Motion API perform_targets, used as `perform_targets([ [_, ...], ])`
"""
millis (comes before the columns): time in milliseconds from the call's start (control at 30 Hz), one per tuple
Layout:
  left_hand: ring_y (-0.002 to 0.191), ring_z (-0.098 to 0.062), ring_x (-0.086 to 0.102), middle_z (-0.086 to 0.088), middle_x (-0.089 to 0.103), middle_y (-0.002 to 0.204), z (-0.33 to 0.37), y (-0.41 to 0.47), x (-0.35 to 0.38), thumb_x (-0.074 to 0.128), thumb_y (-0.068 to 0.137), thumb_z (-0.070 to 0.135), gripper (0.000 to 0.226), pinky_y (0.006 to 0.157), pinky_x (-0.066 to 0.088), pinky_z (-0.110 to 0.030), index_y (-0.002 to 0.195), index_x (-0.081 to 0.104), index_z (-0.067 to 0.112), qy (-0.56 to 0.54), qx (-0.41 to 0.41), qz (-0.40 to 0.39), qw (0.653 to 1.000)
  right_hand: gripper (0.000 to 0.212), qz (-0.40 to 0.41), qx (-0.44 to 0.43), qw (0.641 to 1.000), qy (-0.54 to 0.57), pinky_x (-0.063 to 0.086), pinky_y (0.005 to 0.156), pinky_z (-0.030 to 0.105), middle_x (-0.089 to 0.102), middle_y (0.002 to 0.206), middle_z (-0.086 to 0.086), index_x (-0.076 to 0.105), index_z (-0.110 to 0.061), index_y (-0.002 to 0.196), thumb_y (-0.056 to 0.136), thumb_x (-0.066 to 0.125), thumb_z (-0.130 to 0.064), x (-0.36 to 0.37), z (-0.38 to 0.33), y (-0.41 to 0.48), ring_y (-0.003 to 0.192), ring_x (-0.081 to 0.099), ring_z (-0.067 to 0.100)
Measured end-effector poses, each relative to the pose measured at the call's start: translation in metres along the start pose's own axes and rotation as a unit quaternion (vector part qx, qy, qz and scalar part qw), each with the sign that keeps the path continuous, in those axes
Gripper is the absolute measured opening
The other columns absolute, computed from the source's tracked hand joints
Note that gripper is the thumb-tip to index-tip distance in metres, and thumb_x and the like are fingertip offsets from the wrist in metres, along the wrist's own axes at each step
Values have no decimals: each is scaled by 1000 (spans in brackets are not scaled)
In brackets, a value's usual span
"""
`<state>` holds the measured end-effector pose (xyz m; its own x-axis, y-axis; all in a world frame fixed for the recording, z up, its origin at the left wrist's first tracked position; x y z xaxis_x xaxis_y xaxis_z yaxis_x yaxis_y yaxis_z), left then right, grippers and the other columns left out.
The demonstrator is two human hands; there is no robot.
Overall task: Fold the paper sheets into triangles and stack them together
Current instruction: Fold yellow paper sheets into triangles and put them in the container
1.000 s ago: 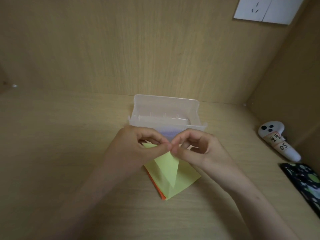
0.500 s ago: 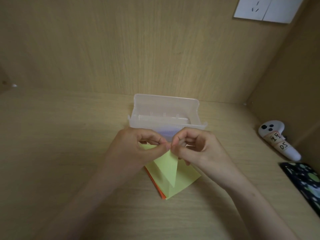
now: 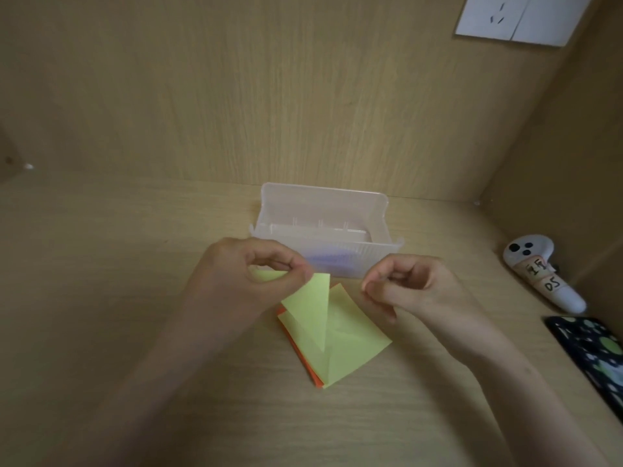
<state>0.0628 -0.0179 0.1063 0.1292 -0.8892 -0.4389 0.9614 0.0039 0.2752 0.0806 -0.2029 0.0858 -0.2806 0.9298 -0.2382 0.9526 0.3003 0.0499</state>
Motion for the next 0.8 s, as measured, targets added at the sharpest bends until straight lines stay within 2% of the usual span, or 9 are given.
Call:
perform_targets([
  [67, 69, 9, 62, 20, 70, 67, 0, 0, 1, 75, 68, 27, 7, 67, 41, -4, 62, 72, 29, -4, -4, -4, 1000, 2, -3, -12, 999, 46, 41, 52, 23, 64, 65, 5, 66, 2, 78, 79, 66, 2, 3, -2, 0, 58, 50, 19],
  [200, 71, 6, 63, 18, 70, 69, -2, -3, 11, 72, 65, 34, 5, 68, 45, -9, 65, 73, 30, -21, -16, -8, 1000, 23, -25, -34, 998, 43, 43, 49, 23, 64, 70, 5, 69, -3, 83, 71, 78, -20, 23, -7, 3, 65, 56, 13],
  [367, 70, 8, 62, 19, 70, 69, -6, -4, 17, 72, 67, 32, 2, 67, 45, -10, 66, 72, 31, -29, -33, -24, 999, 8, -14, -29, 999, 21, 38, 48, 18, 58, 61, 4, 70, -5, 76, 75, 74, -11, 23, -6, 3, 57, 49, 11],
  [633, 68, 5, 63, 16, 71, 69, -10, -2, 12, 74, 67, 30, 4, 68, 46, -12, 66, 73, 34, -23, -58, -39, 997, 5, 5, -39, 999, -27, 34, 50, 19, 52, 53, -7, 71, -9, 74, 76, 74, -11, 17, -13, 1, 50, 41, 6],
  [800, 63, 5, 60, 11, 72, 67, -18, -4, 7, 76, 68, 28, 10, 62, 42, -9, 63, 74, 37, -32, -98, -46, 994, 6, -5, -22, 999, -36, 32, 48, 14, 46, 60, 4, 70, -10, 72, 77, 74, -10, 17, -11, 1, 54, 38, 10],
])
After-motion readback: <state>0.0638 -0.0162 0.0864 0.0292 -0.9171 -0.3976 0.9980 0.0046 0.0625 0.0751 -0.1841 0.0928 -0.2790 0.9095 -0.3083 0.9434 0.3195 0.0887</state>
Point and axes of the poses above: each hand's wrist, its own y-axis towards the middle knuckle, its own x-axis out of the palm, z = x × y, the point moved 8 cm from there along y, towards the middle knuckle
